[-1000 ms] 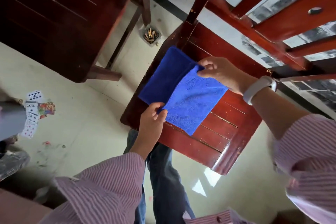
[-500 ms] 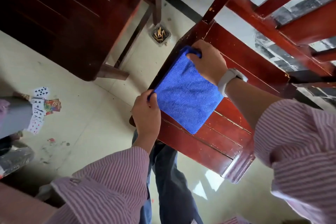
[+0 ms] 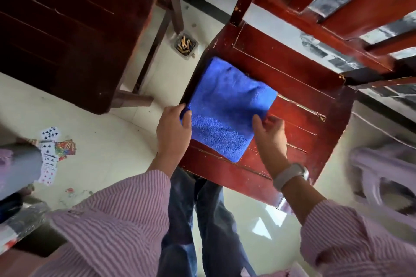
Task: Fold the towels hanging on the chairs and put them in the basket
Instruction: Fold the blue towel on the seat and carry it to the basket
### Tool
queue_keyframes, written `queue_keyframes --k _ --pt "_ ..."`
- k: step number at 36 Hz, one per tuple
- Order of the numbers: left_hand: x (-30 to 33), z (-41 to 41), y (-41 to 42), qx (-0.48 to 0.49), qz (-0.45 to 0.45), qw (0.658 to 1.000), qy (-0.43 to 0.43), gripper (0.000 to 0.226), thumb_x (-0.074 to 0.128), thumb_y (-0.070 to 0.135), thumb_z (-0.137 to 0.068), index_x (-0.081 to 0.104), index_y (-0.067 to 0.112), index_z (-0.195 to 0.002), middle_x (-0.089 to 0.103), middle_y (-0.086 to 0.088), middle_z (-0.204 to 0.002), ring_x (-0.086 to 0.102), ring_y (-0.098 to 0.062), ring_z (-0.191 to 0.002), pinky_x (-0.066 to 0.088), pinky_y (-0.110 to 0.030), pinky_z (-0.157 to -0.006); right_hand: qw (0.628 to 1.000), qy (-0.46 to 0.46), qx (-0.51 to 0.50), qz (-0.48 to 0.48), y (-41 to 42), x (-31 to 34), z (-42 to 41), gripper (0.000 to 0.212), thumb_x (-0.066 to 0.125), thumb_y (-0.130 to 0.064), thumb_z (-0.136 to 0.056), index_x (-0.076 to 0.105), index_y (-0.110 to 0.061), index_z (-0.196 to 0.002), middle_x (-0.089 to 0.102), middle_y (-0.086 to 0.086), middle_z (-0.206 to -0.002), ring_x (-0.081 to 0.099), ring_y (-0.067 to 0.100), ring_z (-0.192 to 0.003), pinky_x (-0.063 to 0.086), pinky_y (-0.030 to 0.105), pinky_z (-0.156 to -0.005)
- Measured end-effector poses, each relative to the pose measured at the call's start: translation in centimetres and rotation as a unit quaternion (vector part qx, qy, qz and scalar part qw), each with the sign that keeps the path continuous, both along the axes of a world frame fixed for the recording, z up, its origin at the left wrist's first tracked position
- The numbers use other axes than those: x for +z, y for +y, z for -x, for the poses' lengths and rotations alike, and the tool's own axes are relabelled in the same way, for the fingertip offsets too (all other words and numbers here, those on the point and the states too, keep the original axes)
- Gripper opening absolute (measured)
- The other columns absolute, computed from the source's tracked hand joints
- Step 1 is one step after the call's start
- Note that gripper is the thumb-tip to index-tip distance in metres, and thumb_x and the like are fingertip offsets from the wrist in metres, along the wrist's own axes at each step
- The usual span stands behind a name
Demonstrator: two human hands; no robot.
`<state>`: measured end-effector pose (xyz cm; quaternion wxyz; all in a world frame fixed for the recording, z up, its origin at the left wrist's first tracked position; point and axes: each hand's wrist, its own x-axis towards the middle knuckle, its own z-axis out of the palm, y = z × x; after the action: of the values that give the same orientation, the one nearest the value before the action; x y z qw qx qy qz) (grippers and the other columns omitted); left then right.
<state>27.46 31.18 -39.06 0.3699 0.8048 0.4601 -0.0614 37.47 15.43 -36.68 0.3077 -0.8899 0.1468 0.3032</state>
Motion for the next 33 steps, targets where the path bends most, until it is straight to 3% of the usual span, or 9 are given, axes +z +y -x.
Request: queue_keyframes --k 5,8,10,12,15,18,22,27,33 --pt "0.8 -0.1 -1.4 0.01 0.038 0.999 0.016 0.028 0.048 0.022 -0.094 0.06 0.007 -0.114 0.065 -0.014 -0.105 0.058 -0.03 -0.099 0.038 -0.031 -0.084 0.998 0.026 -0.041 -0.041 -0.5 -0.3 1.1 0.035 0.059 -0.028 -0.086 0.048 -0.01 -0.114 0.06 0.005 -0.094 0.06 0.029 -0.094 0.047 0.042 -0.086" --pt "1.4 0.7 -4.2 -0.011 0.077 0.997 0.018 0.023 0.05 0.02 -0.092 0.063 0.007 -0.106 0.068 -0.014 -0.101 0.062 -0.03 -0.095 0.044 -0.034 -0.081 0.997 -0.059 -0.036 -0.036 -1.7 0.5 -0.6 0.031 0.056 -0.025 -0.088 0.05 -0.011 -0.115 0.059 0.005 -0.092 0.055 0.024 -0.084 0.043 0.034 -0.077" --pt "1.5 1.2 -6.2 -0.037 0.1 0.994 0.026 0.019 0.051 0.021 -0.091 0.065 0.01 -0.099 0.07 -0.009 -0.098 0.064 -0.027 -0.093 0.047 -0.033 -0.078 0.99 -0.139 0.004 -0.011 -2.9 0.8 -2.2 0.031 0.053 -0.028 -0.088 0.052 -0.011 -0.114 0.062 0.009 -0.101 0.056 0.029 -0.092 0.041 0.035 -0.083" --pt "1.8 1.3 -7.6 -0.056 0.07 0.995 0.045 0.02 0.051 0.027 -0.09 0.064 0.012 -0.095 0.069 -0.005 -0.095 0.063 -0.024 -0.09 0.047 -0.032 -0.076 0.979 -0.192 0.058 0.043 -3.9 0.8 -3.6 0.038 0.045 -0.033 -0.084 0.054 -0.013 -0.115 0.059 0.01 -0.111 0.051 0.031 -0.107 0.037 0.043 -0.093" --pt "2.5 0.3 -7.7 -0.144 -0.059 0.987 -0.036 0.023 0.047 0.028 -0.084 0.063 0.012 -0.09 0.064 -0.005 -0.087 0.059 -0.026 -0.083 0.046 -0.036 -0.074 0.954 -0.257 0.114 0.103 -5.0 0.4 -4.1 0.042 0.035 -0.028 -0.084 0.056 -0.013 -0.117 0.055 0.014 -0.116 0.047 0.033 -0.111 0.034 0.045 -0.099" --pt "2.5 -2.2 -6.5 -0.3 -0.14 0.938 -0.103 0.028 0.043 0.016 -0.081 0.061 0.011 -0.102 0.063 -0.008 -0.102 0.058 -0.027 -0.095 0.043 -0.035 -0.077 0.926 -0.327 0.175 0.077 -5.5 -0.4 -2.8 0.041 0.035 -0.012 -0.079 0.061 -0.007 -0.11 0.06 0.017 -0.114 0.049 0.033 -0.11 0.036 0.054 -0.099" --pt "1.4 -7.3 -4.9 -0.476 -0.176 0.841 -0.189 0.039 0.036 0.004 -0.083 0.061 0.002 -0.113 0.061 -0.014 -0.12 0.054 -0.031 -0.117 0.038 -0.037 -0.096 0.911 -0.35 0.213 0.057 -4.8 -2.3 -0.5 0.047 0.036 -0.004 -0.074 0.06 0.0 -0.114 0.059 0.019 -0.122 0.045 0.034 -0.123 0.022 0.052 -0.108" --pt "-0.6 -12.7 -3.8 -0.614 -0.233 0.741 -0.143 0.047 0.033 0.005 -0.082 0.05 -0.003 -0.125 0.05 -0.02 -0.133 0.045 -0.039 -0.125 0.038 -0.049 -0.101 0.902 -0.328 0.227 0.166 -2.5 -4.4 0.9 0.046 0.042 -0.015 -0.081 0.054 -0.006 -0.124 0.05 0.02 -0.134 0.045 0.037 -0.126 0.033 0.054 -0.103" --pt "-3.4 -11.7 -2.8 -0.628 -0.268 0.727 -0.076 0.055 0.031 0.029 -0.092 0.025 0.008 -0.143 0.026 -0.014 -0.151 0.021 -0.03 -0.14 0.018 -0.047 -0.112 0.904 -0.314 0.236 0.167 -2.0 -6.2 4.0 0.054 0.042 -0.034 -0.087 0.038 -0.018 -0.139 0.035 0.015 -0.146 0.029 0.033 -0.137 0.016 0.049 -0.111"
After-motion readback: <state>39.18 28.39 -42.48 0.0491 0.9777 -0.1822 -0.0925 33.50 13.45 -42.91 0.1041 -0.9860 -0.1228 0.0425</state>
